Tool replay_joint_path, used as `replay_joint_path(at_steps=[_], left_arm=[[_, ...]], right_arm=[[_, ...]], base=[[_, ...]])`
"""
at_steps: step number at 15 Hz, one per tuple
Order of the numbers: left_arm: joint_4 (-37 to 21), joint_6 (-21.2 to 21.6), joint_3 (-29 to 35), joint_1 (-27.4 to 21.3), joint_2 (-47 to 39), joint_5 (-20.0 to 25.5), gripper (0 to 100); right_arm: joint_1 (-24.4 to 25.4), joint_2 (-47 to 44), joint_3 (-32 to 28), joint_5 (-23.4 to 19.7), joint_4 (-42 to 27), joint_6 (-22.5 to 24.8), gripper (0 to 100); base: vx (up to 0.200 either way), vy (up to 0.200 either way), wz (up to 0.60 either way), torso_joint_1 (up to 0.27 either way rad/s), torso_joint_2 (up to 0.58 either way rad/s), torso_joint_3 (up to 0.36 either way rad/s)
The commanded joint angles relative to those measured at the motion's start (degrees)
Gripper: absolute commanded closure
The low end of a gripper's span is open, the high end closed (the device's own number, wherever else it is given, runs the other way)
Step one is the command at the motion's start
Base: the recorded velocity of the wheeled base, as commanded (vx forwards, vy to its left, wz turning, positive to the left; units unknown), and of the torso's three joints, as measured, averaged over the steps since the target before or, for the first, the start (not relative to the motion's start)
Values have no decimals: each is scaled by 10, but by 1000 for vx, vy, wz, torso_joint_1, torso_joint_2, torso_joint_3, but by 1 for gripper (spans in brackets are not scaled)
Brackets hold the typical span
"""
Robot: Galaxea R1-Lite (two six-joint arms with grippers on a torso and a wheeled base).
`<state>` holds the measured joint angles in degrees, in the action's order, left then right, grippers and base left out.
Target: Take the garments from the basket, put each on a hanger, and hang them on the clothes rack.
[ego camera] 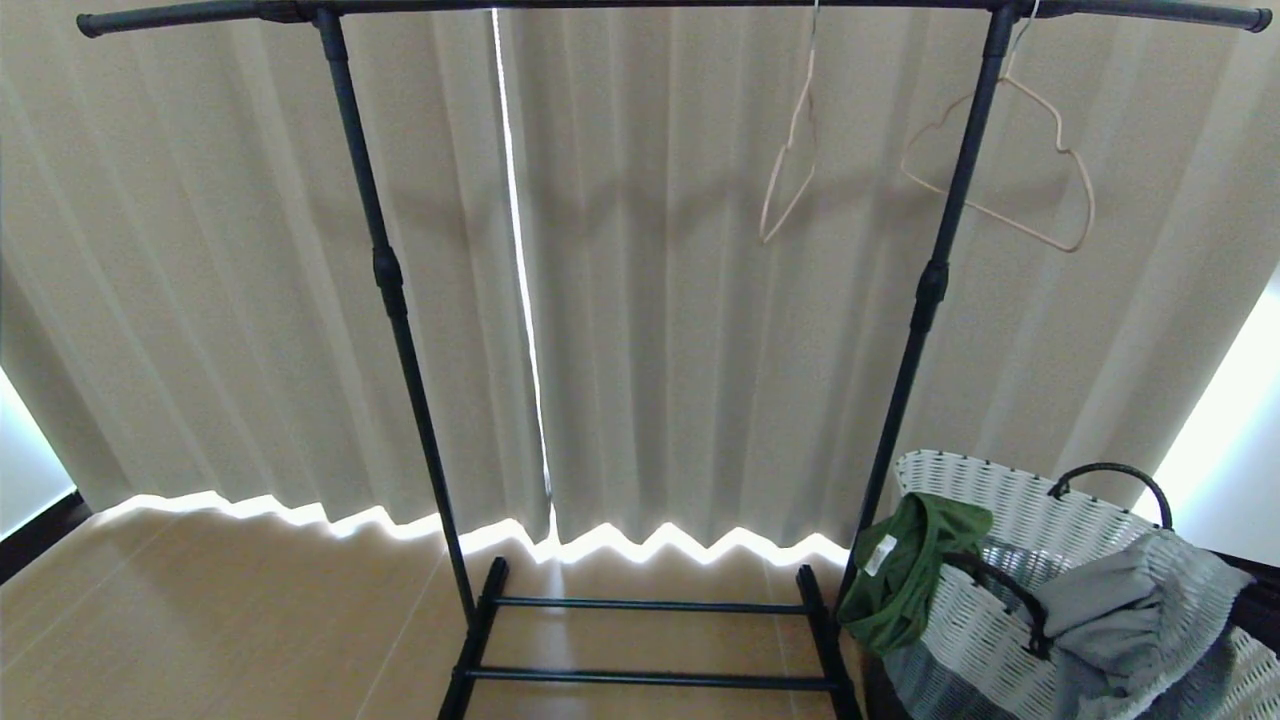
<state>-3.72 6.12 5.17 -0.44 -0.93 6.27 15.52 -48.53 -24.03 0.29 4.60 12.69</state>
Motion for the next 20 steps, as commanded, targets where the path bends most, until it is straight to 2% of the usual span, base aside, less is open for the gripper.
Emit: replay_joint_path(at_steps=[1, 2, 3, 4, 6, 7, 9, 11, 12, 13, 15, 16, 17, 18, 20], left_arm=[[20, 26, 81, -12, -61, 17, 0], [20, 28, 128, -16, -110, 19, 0], [20, 30, 195, -24, -201, 23, 0], [20, 30, 212, -27, -223, 26, 0], [27, 20, 326, -63, -407, 38, 0], [50, 12, 338, -94, -458, 38, 0], [107, 3, 339, -187, -547, 24, 0], [158, 0, 346, -299, -642, -28, 0], [184, -9, 349, -336, -677, -47, 0], [243, -42, 361, -412, -747, -81, 0], [260, -74, 401, -509, -824, -109, 0], [260, -82, 409, -524, -839, -109, 0], [267, -117, 437, -559, -892, -111, 0], [267, -126, 444, -565, -902, -112, 0], [270, -168, 492, -598, -967, -127, 0]], right_arm=[[32, 1, -26, -25, 2, -21, 100], [36, 1, -42, -28, 0, -28, 100], [36, -3, -66, -29, 0, -30, 100], [36, -4, -72, -29, -1, -30, 100], [36, -24, -122, -42, -2, -33, 100], [36, -35, -136, -49, -2, -45, 100], [43, -54, -166, -60, -2, -64, 100], [71, -76, -195, -64, -1, -67, 100], [79, -84, -204, -63, 0, -72, 100], [95, -98, -219, -63, 3, -84, 100], [109, -99, -232, -63, 4, -87, 100], [110, -97, -232, -63, 4, -88, 100], [118, -97, -233, -64, 6, -103, 100], [121, -97, -234, -64, 6, -109, 100], [157, -107, -255, -64, 8, -141, 100]], base=[[0, 0, 0, 0, 0, 0], [0, 0, 0, 0, 0, 0], [0, 0, 0, 0, 0, 0], [0, 0, 0, 0, 0, 0], [0, 0, 0, 0, 0, 0], [0, 0, 0, 0, 0, 0], [0, 0, 0, 0, 0, 0], [0, 0, 0, 0, 0, 0], [0, 0, 0, 0, 0, 0], [0, 0, 0, 0, 0, 0], [0, 0, 0, 0, 0, 0], [0, 0, 0, 0, 0, 0], [0, 0, 0, 0, 0, 0], [0, 0, 0, 0, 0, 0], [0, 0, 0, 0, 0, 0]])
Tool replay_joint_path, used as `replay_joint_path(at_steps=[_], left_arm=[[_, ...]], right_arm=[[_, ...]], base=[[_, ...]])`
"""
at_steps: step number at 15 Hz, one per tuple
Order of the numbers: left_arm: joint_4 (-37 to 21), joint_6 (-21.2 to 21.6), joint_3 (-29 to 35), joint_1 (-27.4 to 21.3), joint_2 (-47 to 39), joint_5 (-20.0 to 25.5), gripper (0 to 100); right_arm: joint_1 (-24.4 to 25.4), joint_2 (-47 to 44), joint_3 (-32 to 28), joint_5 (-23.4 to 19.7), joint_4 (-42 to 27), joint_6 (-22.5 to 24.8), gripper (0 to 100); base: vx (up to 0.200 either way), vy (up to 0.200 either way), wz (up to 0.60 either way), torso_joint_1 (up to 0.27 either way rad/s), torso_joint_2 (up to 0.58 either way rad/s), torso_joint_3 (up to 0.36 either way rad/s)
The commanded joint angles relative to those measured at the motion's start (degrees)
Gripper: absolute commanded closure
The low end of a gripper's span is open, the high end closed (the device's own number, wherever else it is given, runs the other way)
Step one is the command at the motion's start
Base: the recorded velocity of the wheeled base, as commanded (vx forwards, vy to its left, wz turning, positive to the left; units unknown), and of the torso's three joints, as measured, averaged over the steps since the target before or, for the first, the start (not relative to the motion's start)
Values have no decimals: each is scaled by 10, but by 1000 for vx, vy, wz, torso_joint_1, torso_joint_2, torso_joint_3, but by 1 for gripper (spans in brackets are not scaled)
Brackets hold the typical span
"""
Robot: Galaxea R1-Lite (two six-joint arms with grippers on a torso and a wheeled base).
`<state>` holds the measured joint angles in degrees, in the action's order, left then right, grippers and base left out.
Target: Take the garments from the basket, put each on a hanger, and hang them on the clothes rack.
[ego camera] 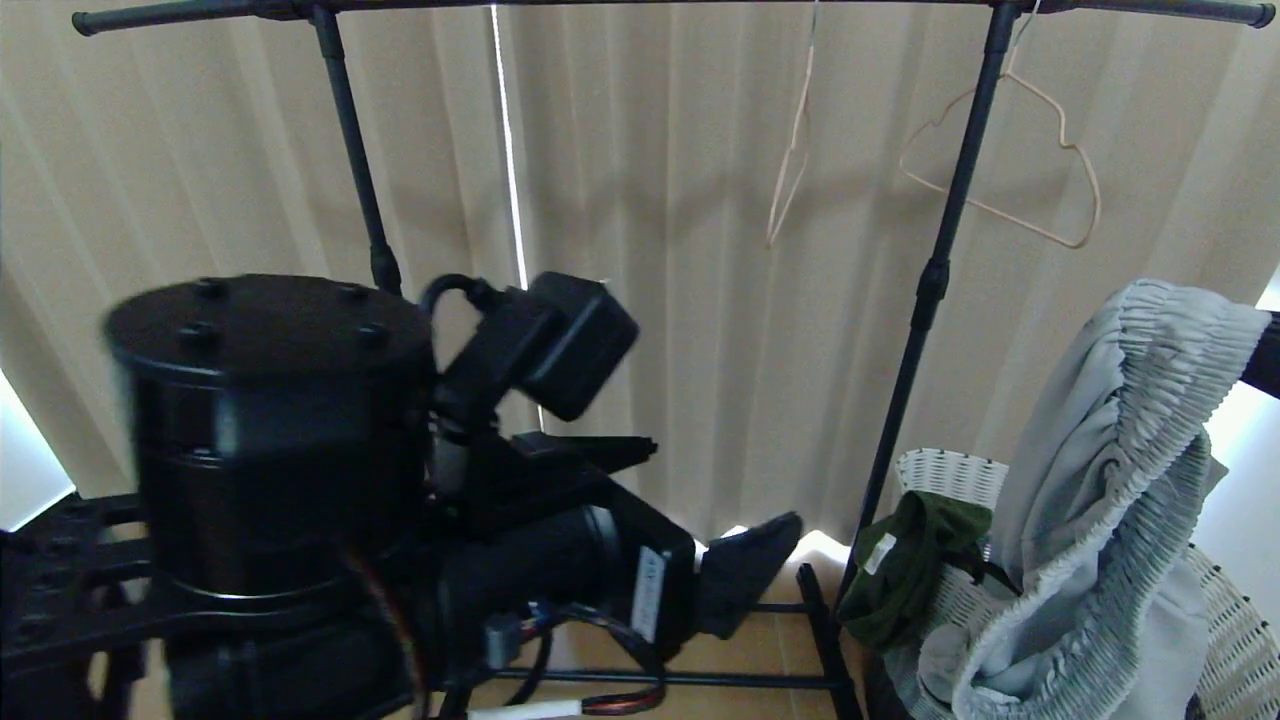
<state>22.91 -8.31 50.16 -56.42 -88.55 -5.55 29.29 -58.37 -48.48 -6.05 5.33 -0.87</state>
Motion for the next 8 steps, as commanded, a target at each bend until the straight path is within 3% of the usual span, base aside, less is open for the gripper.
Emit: replay_joint_path(at_steps=[1, 5, 8], left_arm=[[5, -37, 52, -51, -109, -9, 0], [5, -73, 92, -106, -163, -12, 0], [4, -76, 152, -105, -240, -67, 0]], right_arm=[[25, -14, -15, 0, 0, -5, 100], [48, -17, -39, 1, 0, -6, 100], [60, -10, -46, 1, -3, -5, 100]], base=[[0, 0, 0, 0, 0, 0], [0, 0, 0, 0, 0, 0], [0, 0, 0, 0, 0, 0]])
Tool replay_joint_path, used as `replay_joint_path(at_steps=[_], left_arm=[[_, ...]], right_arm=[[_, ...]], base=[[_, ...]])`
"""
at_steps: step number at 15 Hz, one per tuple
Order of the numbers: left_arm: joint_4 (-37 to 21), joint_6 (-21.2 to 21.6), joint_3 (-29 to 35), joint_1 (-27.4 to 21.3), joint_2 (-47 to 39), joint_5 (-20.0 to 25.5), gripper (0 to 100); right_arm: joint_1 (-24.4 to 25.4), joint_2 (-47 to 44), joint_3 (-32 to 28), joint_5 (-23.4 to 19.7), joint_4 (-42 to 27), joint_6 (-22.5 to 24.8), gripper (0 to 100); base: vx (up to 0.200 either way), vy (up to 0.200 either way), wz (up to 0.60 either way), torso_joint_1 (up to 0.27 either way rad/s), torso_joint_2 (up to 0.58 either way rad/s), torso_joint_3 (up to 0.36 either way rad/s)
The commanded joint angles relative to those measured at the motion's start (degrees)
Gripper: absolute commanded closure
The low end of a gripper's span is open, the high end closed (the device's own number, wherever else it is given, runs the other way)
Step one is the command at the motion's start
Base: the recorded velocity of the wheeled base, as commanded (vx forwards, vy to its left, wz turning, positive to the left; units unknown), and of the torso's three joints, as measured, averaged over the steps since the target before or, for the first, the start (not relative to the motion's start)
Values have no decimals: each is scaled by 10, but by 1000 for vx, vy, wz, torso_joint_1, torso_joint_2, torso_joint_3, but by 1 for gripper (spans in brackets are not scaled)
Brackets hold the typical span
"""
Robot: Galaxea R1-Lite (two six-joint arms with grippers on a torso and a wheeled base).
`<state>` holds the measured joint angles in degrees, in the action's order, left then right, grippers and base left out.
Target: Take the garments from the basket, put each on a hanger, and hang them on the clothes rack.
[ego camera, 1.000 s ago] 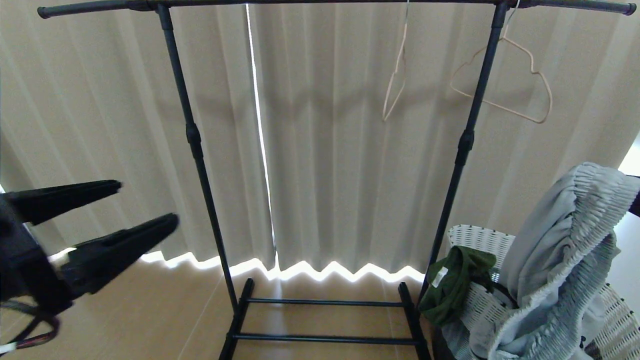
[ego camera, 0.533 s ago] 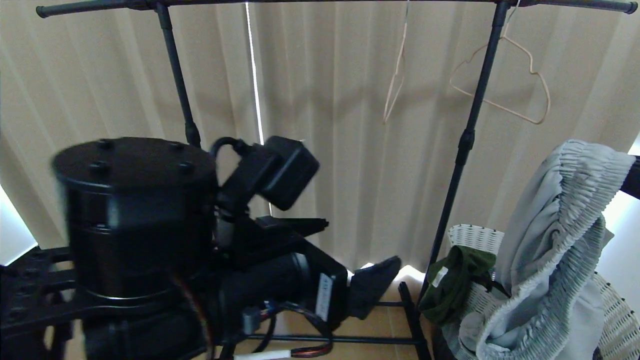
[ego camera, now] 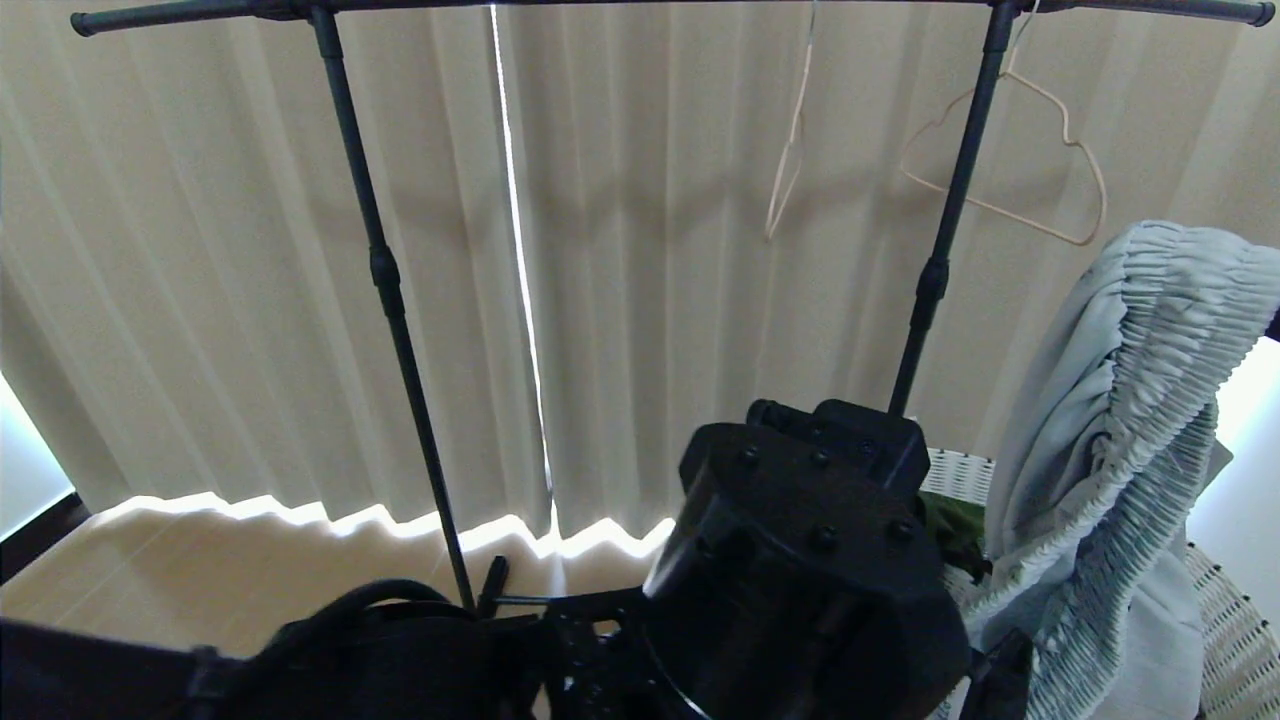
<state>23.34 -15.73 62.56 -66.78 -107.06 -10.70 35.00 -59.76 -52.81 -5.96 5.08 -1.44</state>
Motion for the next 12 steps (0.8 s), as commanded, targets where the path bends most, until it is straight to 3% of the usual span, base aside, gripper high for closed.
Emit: replay_joint_path(at_steps=[1, 7, 8, 10, 12], left_arm=[[-1, -2, 33, 2, -67, -20, 0], [-1, -2, 13, 9, -83, -69, 0], [-1, -1, 9, 9, -83, -78, 100], [-1, 2, 1, 9, -76, -85, 100], [0, 12, -42, 5, -43, -125, 100]], right_arm=[[2, 6, -3, 0, -1, 0, 100], [2, 18, 1, 5, -3, 0, 100], [2, 17, 1, 5, -3, 0, 100], [2, 15, 3, 5, -3, 0, 100], [2, 15, 22, 6, -1, 0, 100]], base=[[0, 0, 0, 0, 0, 0], [0, 0, 0, 0, 0, 0], [0, 0, 0, 0, 0, 0], [0, 0, 0, 0, 0, 0], [0, 0, 0, 0, 0, 0]])
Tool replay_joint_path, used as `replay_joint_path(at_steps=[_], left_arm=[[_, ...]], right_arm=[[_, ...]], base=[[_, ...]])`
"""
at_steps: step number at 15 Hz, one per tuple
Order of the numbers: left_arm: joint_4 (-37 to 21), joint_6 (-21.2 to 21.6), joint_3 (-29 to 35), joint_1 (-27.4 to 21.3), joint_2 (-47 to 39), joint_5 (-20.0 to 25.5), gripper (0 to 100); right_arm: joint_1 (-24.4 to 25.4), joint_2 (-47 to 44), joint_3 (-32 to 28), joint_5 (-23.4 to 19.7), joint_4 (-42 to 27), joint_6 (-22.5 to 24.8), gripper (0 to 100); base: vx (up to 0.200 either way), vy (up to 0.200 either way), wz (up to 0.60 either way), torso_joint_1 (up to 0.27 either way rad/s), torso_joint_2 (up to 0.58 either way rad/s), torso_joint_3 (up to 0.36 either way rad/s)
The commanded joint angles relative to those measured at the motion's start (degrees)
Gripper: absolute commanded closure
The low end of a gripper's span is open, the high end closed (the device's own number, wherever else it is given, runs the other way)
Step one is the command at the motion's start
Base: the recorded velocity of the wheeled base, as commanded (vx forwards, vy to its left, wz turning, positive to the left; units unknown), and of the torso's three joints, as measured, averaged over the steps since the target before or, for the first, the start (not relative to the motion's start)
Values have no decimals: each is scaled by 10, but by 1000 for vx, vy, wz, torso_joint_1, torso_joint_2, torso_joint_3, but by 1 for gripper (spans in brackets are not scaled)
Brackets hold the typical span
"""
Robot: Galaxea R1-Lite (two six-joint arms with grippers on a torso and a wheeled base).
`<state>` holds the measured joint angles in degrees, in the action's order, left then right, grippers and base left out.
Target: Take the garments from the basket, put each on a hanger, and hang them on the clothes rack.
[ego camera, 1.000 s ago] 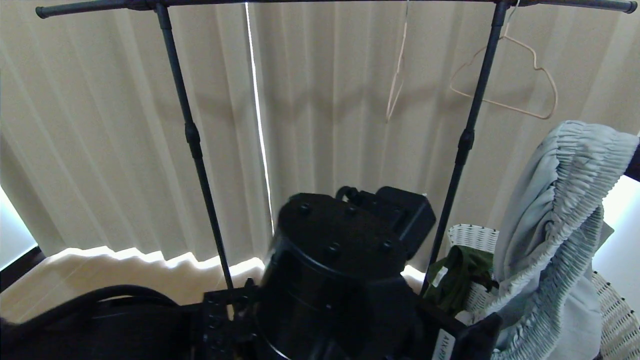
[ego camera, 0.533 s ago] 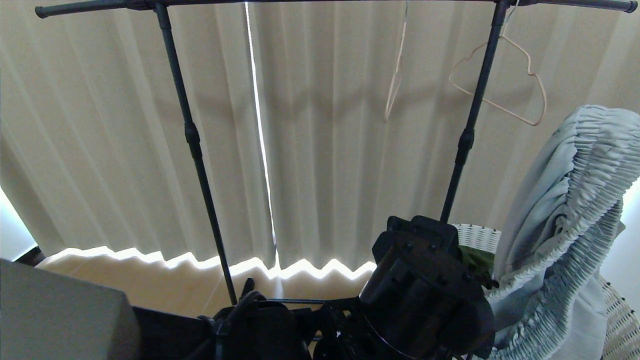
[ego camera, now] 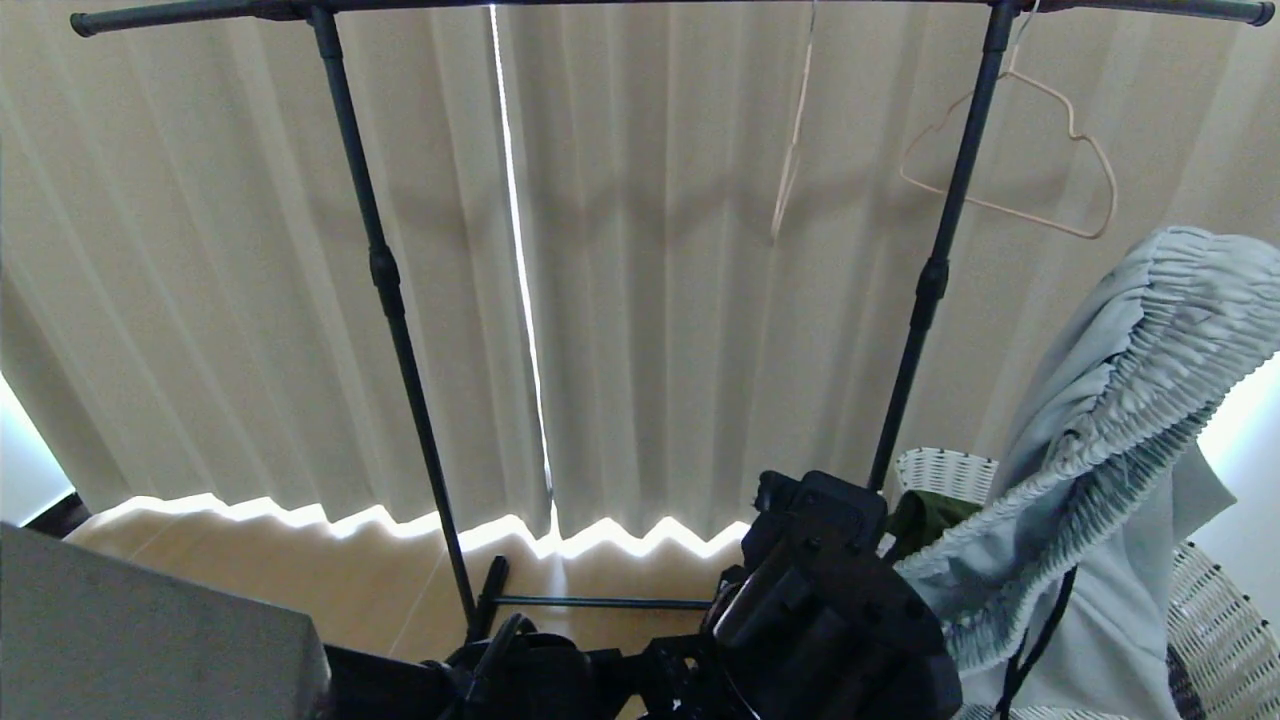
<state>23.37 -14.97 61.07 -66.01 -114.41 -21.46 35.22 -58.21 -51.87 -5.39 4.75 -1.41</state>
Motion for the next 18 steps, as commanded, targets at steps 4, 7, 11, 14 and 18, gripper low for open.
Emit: replay_joint_path(at_steps=[4, 7, 11, 14, 18], left_arm=[[-6, 35, -112, 26, 203, -36, 100], [-53, 95, -109, 95, 328, -30, 100], [-87, 158, -93, 217, 415, 70, 100], [-170, 173, -5, 238, 431, 92, 100], [-229, 180, 154, 241, 364, 92, 100]], right_arm=[[0, -28, 30, -1, 5, 1, 100], [0, -52, 6, -3, 6, 5, 100], [0, -75, -48, -2, 5, 7, 100], [-2, -97, -95, 1, 5, 7, 100], [-36, -128, -162, 1, 5, 8, 100]], base=[[0, 0, 0, 0, 0, 0], [0, 0, 0, 0, 0, 0], [0, 0, 0, 0, 0, 0], [0, 0, 0, 0, 0, 0], [0, 0, 0, 0, 0, 0]])
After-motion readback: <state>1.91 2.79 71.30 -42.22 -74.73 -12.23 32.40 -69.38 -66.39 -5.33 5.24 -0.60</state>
